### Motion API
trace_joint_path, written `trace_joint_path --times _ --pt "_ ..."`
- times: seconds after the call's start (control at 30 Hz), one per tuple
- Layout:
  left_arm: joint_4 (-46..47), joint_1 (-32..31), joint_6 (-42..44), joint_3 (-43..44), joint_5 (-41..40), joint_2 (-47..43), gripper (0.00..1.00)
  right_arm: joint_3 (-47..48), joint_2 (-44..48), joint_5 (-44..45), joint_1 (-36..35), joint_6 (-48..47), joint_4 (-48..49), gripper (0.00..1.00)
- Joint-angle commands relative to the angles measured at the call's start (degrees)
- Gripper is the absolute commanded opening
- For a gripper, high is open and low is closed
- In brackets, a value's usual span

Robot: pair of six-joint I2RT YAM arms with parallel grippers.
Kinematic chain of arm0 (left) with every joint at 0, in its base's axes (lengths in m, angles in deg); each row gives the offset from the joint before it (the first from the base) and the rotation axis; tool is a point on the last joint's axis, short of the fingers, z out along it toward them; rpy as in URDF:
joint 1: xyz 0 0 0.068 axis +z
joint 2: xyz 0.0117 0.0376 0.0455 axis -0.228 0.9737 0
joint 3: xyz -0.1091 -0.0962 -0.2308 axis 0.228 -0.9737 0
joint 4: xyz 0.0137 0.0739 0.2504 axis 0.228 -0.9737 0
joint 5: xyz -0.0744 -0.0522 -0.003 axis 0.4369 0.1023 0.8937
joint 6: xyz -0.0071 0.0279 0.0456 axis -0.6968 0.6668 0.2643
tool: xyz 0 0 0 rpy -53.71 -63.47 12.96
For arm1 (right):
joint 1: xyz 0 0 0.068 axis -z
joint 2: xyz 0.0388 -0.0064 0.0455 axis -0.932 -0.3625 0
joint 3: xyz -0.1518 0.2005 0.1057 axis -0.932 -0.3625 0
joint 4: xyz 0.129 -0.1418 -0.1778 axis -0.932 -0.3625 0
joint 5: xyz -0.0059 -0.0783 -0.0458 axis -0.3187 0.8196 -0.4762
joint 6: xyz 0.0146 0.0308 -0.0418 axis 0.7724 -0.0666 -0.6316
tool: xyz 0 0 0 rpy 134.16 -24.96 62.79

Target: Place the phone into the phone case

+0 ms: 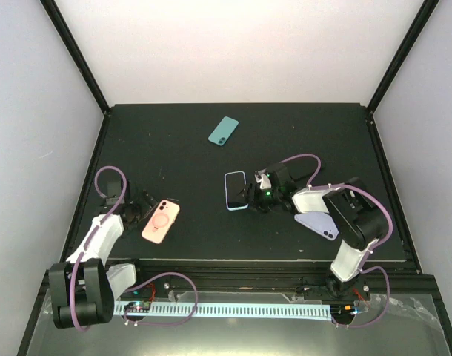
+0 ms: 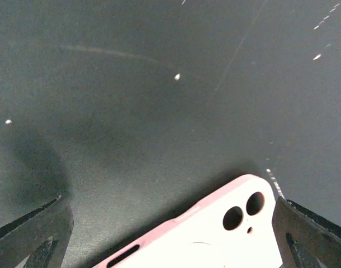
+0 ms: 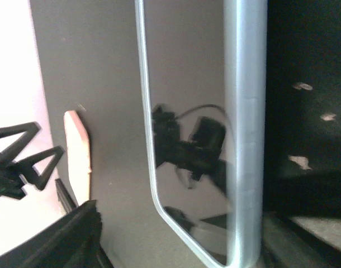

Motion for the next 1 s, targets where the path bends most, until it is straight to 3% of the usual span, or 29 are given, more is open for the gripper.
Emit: trace_joint_path --times 0.0,0.07,0.17,0.2,0.23,0.37,0.5,0.77,0.83,0.97 --pt "2.9 0.4 0.3 -0.5 1.3 3.1 0.99 1.9 3.0 5.6 1.1 -1.2 -6.5 0.81" --pt "3.8 0.4 -0.2 -1.0 2.9 3.9 0.99 2.8 3.6 6.5 1.6 -0.7 -7.4 0.88" --pt "5.9 0.3 -0.8 -2.2 4.0 4.4 0.99 4.8 4.9 9.4 2.3 -1.2 -11.0 0.9" --pt "6.1 0.4 -0.7 -2.4 4.0 4.9 0.98 5.0 5.7 10.2 2.6 -1.7 -11.5 0.98" --pt "6.3 0.3 -0.5 -2.4 4.2 5.3 0.99 5.0 6.8 11.1 2.7 -2.2 -11.4 1.0" --pt "6.9 0.3 0.1 -2.3 5.7 8.4 0.99 5.2 11.2 13.4 4.3 -2.0 -13.2 1.0" --pt "8.2 0.3 0.3 -3.0 9.6 10.4 0.99 9.6 11.8 16.9 6.7 -6.1 -23.7 1.0" --pt "11.6 0.0 -0.9 -6.0 13.4 12.2 0.99 17.7 13.6 36.3 9.7 -7.1 -41.0 1.0" --pt "11.7 0.0 -0.7 -5.8 14.2 13.1 0.99 20.7 10.8 36.5 11.9 -5.1 -45.9 1.0" --pt "12.5 -0.2 -1.1 -6.3 17.1 13.8 0.99 20.8 8.8 36.2 14.2 -2.3 -46.3 1.0"
